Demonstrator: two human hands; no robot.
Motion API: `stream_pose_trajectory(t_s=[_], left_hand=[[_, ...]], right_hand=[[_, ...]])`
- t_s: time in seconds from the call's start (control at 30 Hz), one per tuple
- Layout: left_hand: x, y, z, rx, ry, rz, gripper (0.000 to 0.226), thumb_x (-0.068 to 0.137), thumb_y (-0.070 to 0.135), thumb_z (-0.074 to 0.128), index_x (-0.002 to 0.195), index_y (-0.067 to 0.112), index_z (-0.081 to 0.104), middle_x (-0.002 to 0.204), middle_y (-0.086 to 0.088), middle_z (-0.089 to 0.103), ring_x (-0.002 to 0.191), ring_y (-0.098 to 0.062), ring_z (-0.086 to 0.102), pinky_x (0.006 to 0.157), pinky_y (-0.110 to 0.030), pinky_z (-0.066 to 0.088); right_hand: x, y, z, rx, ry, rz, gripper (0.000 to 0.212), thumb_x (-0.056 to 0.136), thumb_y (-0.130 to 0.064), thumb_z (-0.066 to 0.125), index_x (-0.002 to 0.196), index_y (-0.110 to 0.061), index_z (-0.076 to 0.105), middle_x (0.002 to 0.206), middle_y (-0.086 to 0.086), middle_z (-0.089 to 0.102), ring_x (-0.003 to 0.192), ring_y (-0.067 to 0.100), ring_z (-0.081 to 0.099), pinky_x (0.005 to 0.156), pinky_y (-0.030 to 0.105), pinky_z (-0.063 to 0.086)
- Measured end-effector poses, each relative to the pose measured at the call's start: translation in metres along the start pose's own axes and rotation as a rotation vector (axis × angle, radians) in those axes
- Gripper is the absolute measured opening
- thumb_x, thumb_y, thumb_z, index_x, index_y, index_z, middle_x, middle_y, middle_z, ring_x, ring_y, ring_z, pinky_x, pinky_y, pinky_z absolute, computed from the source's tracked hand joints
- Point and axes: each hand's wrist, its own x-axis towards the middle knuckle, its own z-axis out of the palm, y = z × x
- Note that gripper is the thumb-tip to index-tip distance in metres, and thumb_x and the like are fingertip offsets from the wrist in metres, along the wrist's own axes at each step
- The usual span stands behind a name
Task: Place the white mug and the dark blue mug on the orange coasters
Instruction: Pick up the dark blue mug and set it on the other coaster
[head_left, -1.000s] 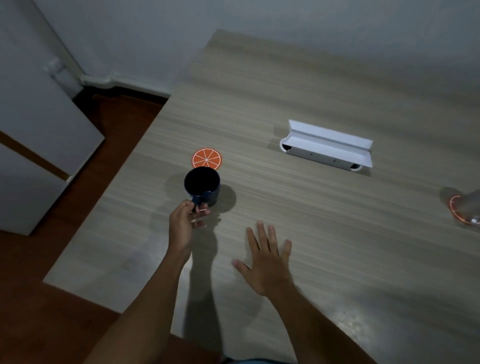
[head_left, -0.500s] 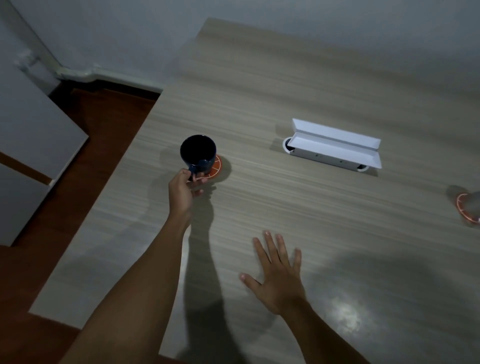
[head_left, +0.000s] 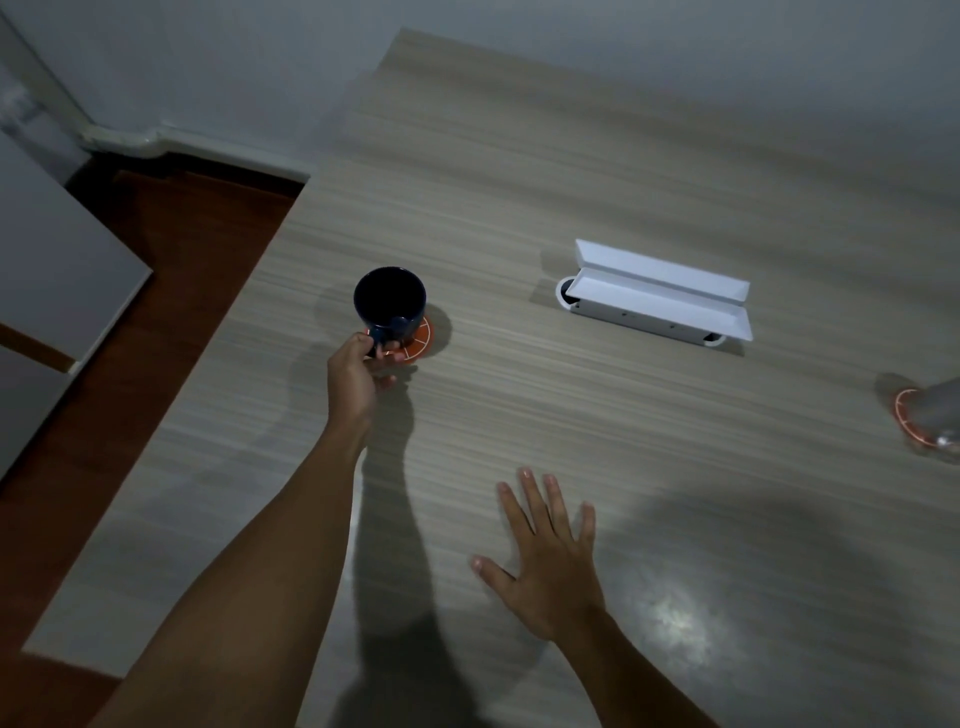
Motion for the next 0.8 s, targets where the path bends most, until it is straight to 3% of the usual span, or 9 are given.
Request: stream_pose_trajectory(t_s=[0.47, 0.63, 0.8], left_hand=[[0.006, 0.007, 0.006, 0.047, 0.019, 0.001, 0.033, 0.098, 0.015, 0.036, 0.067, 0.019, 0.048, 0.076, -0.001, 0.068, 0.063, -0.010, 0.070, 0.062, -0.032, 0.043], [0.015, 0.010, 0.006, 0.055, -0.028, -0.018, 0.033, 0.100, 0.017, 0.036, 0.071, 0.018, 0.052, 0.077, 0.002, 0.069, 0.070, -0.015, 0.072, 0.063, -0.033, 0.047], [0.008, 0.008, 0.003, 0.070, -0.055, -0.023, 0.028, 0.103, 0.023, 0.039, 0.082, 0.021, 0.056, 0.093, 0.000, 0.073, 0.077, -0.022, 0.072, 0.067, -0.036, 0.048]], right_hand=[[0.000, 0.000, 0.000, 0.007, -0.017, 0.008, 0.090, 0.086, -0.085, 0.021, 0.157, -0.042, -0.013, 0.168, -0.009, -0.024, 0.153, 0.020, -0.028, 0.121, 0.065, -0.011], [0.000, 0.000, 0.000, 0.007, -0.010, 0.007, 0.090, 0.086, -0.085, 0.022, 0.158, -0.042, -0.011, 0.169, -0.009, -0.022, 0.153, 0.020, -0.027, 0.121, 0.065, -0.010], [0.000, 0.000, 0.000, 0.020, 0.002, 0.004, 0.089, 0.087, -0.084, 0.024, 0.159, -0.041, -0.007, 0.170, -0.009, -0.019, 0.154, 0.021, -0.025, 0.121, 0.065, -0.010]])
